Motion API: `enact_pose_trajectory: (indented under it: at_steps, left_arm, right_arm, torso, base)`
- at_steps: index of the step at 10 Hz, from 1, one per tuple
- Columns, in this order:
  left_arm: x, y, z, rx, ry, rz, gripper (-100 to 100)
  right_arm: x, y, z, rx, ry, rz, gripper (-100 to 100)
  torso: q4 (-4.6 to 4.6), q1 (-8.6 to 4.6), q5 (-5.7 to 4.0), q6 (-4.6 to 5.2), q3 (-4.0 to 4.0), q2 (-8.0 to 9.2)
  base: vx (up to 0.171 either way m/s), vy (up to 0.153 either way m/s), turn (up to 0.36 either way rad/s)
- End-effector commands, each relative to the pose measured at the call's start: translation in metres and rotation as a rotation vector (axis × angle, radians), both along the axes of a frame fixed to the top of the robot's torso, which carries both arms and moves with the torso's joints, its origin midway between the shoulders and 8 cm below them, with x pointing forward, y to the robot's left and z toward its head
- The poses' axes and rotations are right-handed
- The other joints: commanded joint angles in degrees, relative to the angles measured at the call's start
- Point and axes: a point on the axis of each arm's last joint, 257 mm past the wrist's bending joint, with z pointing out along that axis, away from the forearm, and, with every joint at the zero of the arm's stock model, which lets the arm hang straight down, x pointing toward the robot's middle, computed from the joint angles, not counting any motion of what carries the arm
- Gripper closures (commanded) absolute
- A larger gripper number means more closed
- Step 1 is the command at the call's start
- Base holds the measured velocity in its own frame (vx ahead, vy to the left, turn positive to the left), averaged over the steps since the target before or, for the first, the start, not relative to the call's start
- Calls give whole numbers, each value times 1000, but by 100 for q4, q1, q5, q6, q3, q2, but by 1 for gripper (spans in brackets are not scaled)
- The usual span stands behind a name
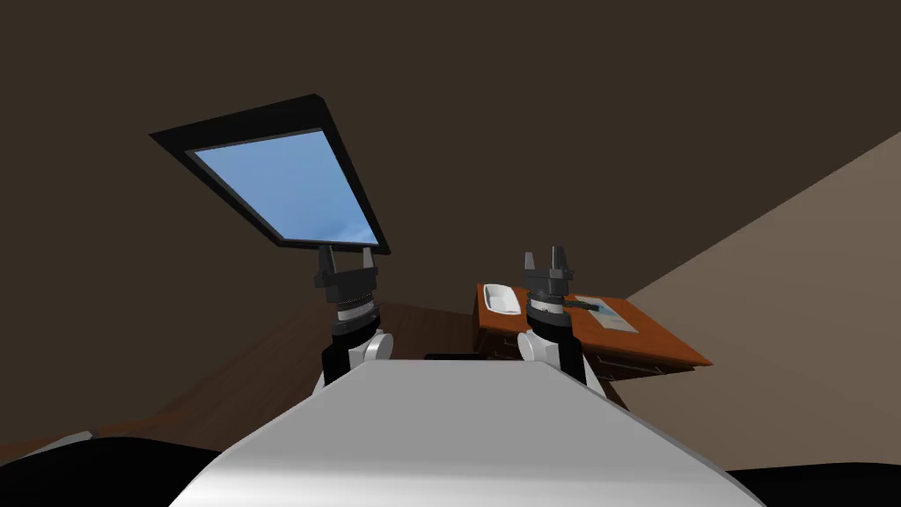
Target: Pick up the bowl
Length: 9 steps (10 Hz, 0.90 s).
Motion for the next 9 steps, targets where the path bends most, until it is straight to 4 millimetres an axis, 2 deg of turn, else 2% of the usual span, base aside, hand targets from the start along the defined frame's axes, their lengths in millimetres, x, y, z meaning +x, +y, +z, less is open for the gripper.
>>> enact_pose_trajectory:
  at_steps: [1, 5, 7, 9]
  left_arm:
    - [0, 0, 0, 0, 0, 0, 0]
    - [0, 0, 0, 0, 0, 0, 0]
    - [0, 0, 0, 0, 0, 0, 0]
    - [0, 0, 0, 0, 0, 0, 0]
  right_arm:
    - [1, 12, 0, -32, 5, 33, -100]
    - [7, 47, -11, -113, 49, 115, -100]
    - [12, 68, -26, -174, 97, 156, -100]
    - [19, 90, -52, -253, 166, 193, -100]
  torso:
    - [0, 0, 0, 0, 0, 0]
    - [13, -7, -1, 0, 34, 58]
    - [12, 1, 0, 0, 30, 51]
    - [13, -1, 0, -1, 32, 55]
  base:
    - [-81, 12, -59]
    - [-149, -1, -18]
    - [-131, 4, 38]
    - [-141, -1, 94]
